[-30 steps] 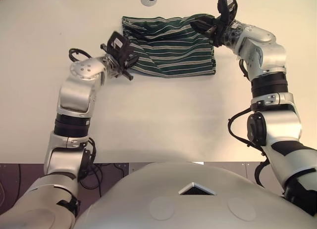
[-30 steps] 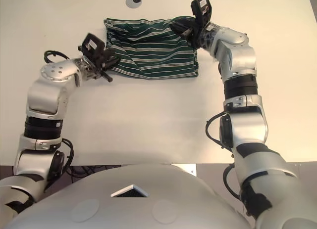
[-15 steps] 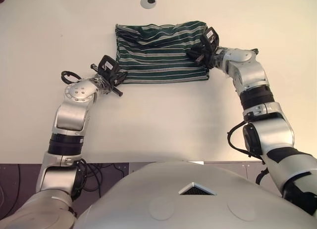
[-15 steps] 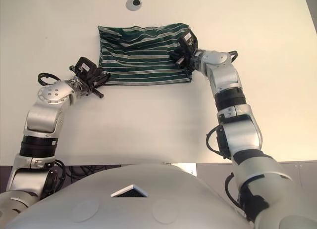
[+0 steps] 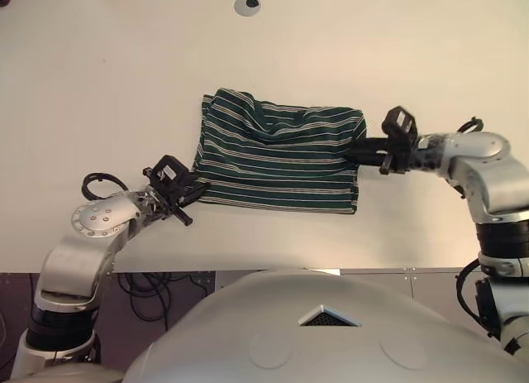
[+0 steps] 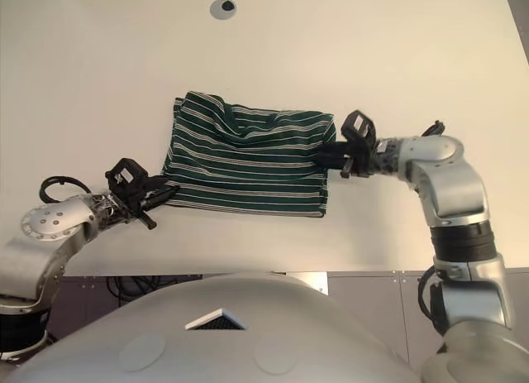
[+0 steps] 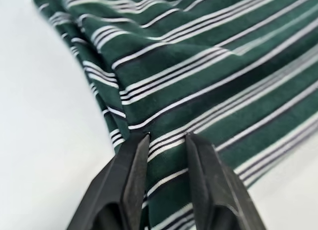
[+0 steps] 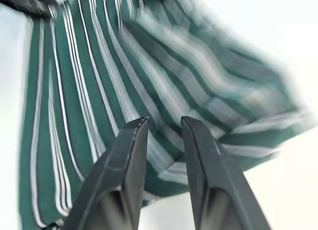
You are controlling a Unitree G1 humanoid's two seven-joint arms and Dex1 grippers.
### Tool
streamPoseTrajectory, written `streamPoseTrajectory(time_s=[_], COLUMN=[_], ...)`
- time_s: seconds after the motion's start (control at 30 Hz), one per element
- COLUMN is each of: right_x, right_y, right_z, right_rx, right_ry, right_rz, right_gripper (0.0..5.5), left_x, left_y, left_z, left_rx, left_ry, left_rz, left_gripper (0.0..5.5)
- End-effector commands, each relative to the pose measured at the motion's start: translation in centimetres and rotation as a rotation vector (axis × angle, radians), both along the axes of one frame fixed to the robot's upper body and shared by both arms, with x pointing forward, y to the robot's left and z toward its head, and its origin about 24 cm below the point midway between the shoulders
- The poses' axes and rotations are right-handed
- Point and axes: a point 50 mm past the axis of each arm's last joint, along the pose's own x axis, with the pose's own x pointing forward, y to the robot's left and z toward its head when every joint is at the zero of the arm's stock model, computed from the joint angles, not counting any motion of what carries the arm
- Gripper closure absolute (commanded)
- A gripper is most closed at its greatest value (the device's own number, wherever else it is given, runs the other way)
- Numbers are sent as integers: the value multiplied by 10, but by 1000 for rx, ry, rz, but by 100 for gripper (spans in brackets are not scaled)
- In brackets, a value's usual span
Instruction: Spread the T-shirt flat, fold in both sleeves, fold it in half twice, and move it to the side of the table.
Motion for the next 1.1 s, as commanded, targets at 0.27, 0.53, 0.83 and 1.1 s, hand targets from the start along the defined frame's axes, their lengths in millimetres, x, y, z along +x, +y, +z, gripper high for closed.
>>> streamPoseTrajectory(time_s=[0.27,0.53,0.83,1.1], right_x=[37,40,47,57], right_y=[41,47,32,17], right_z=[21,-32,-64,-65], right_rx=[56,-103,-310,-365], right_ry=[-153,-110,-109,-119], right_rz=[-119,-189,-237,-314], right_gripper=[432,432,432,432], left_x=[52,31,23,4], left_y=[-11,-44,-24,-18], left_z=[47,35,45,25], left_rx=[21,-118,-97,-63], left_ry=[-180,-102,-90,7], left_rz=[-86,-222,-218,-217], left_gripper=[423,423,423,423])
